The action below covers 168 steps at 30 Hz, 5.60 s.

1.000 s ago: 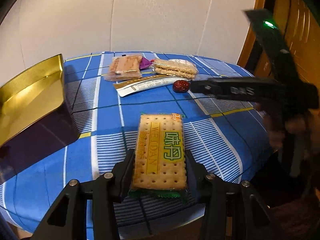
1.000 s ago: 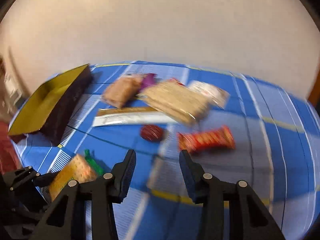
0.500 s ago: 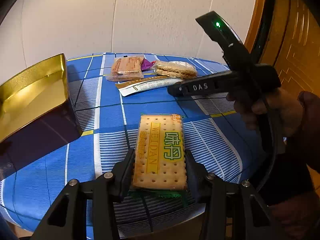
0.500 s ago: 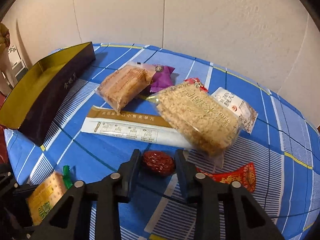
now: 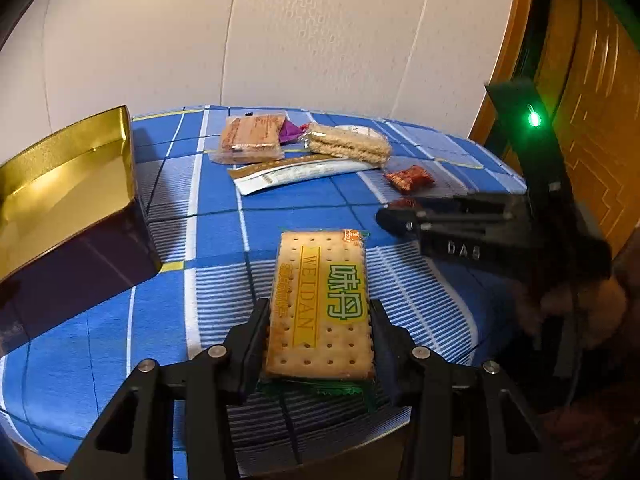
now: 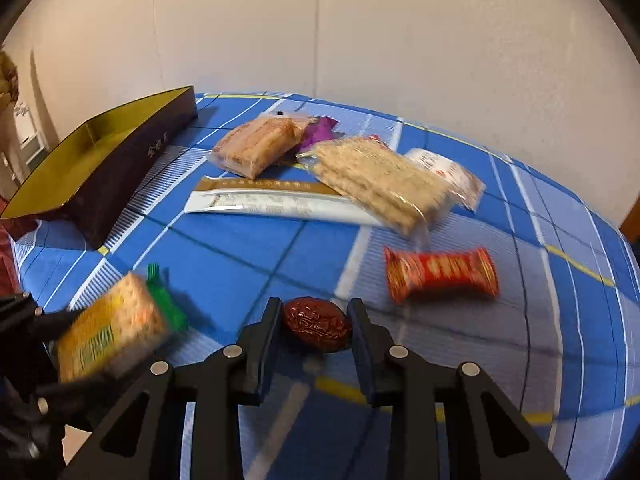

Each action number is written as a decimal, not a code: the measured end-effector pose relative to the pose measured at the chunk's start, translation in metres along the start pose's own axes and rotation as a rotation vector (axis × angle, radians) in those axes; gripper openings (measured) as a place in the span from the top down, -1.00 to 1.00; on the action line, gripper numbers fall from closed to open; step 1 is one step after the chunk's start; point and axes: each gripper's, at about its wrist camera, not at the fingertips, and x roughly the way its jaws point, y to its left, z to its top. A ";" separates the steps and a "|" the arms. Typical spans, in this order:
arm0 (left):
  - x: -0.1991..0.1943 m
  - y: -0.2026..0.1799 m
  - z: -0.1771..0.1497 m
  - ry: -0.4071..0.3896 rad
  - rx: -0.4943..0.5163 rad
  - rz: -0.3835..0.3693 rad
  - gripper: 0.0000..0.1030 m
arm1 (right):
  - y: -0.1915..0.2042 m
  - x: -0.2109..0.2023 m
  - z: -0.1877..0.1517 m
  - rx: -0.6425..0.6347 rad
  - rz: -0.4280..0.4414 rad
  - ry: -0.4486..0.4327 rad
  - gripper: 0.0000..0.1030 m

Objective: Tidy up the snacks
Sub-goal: 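Carry the cracker pack into the gold tin with the left gripper while the right gripper grasps the red date, then lift the red date with the right gripper toward the gold tin, then lower the red date into the gold tin and open the right gripper, then move the left tool toward the white-and-brown wafer stick while the right tool approaches the red candy bar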

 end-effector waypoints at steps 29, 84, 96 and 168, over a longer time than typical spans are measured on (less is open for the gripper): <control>0.007 0.201 0.147 0.071 -0.613 0.362 0.06 | -0.008 -0.008 -0.019 0.042 0.022 -0.126 0.35; -0.014 0.011 -0.019 -0.050 -0.128 0.223 -0.17 | -0.004 -0.005 -0.008 0.035 -0.031 -0.034 0.36; -0.021 0.020 -0.023 -0.068 -0.179 0.233 -0.17 | 0.017 0.000 0.014 -0.001 -0.005 0.026 0.37; -0.016 0.018 -0.022 -0.061 -0.143 0.307 -0.39 | -0.075 -0.027 0.013 0.399 -0.110 -0.079 0.06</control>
